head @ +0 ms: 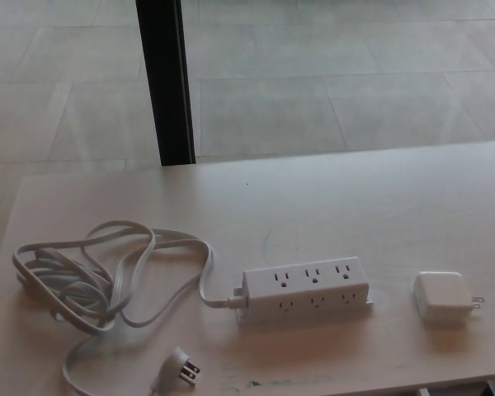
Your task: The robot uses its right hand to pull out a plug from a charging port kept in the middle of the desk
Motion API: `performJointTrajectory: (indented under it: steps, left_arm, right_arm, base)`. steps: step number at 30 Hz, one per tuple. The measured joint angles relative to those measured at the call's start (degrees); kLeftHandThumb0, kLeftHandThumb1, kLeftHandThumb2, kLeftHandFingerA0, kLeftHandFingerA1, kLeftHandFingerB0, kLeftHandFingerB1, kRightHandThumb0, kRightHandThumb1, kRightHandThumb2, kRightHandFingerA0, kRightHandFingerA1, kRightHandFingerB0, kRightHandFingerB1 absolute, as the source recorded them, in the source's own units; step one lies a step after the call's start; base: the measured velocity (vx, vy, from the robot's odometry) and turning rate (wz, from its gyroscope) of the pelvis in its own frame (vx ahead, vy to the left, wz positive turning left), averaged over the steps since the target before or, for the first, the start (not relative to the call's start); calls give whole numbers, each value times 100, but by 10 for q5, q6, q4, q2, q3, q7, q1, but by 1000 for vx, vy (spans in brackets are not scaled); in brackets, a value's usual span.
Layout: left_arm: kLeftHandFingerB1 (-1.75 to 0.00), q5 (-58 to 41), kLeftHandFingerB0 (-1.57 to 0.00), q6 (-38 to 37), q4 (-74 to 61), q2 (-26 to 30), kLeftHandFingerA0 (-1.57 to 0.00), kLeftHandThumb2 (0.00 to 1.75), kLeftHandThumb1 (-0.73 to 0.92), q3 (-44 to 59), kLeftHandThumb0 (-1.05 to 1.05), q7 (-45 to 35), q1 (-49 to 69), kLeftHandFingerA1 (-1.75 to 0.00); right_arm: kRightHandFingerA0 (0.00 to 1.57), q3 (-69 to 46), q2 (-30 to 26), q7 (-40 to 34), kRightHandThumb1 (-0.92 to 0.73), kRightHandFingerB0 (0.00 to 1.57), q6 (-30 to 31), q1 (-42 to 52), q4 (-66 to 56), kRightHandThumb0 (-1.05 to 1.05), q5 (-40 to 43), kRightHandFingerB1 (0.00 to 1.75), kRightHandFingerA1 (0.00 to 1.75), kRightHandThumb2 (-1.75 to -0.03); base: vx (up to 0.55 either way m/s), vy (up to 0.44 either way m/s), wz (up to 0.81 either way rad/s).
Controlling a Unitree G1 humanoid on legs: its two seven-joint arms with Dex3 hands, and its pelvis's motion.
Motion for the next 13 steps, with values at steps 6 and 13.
performJointTrajectory:
  steps: [6, 13]
  left_arm:
    - [-47, 0, -59, 11, 0, 0, -73, 62, 71, -5, -67, 0, -1, -54]
    - [-43, 3, -69, 14, 0, 1, -79, 59, 59, -13, -55, 16, -2, -60]
  right_arm:
    - [67, 13, -6, 5, -43, 39, -1, 3, 4, -52, 22, 78, 88, -56]
    - [124, 57, -12, -4, -25, 77, -33, 12, 13, -39, 24, 75, 114, -70]
  base:
    - [0, 0, 0]
    - [0, 0, 0]
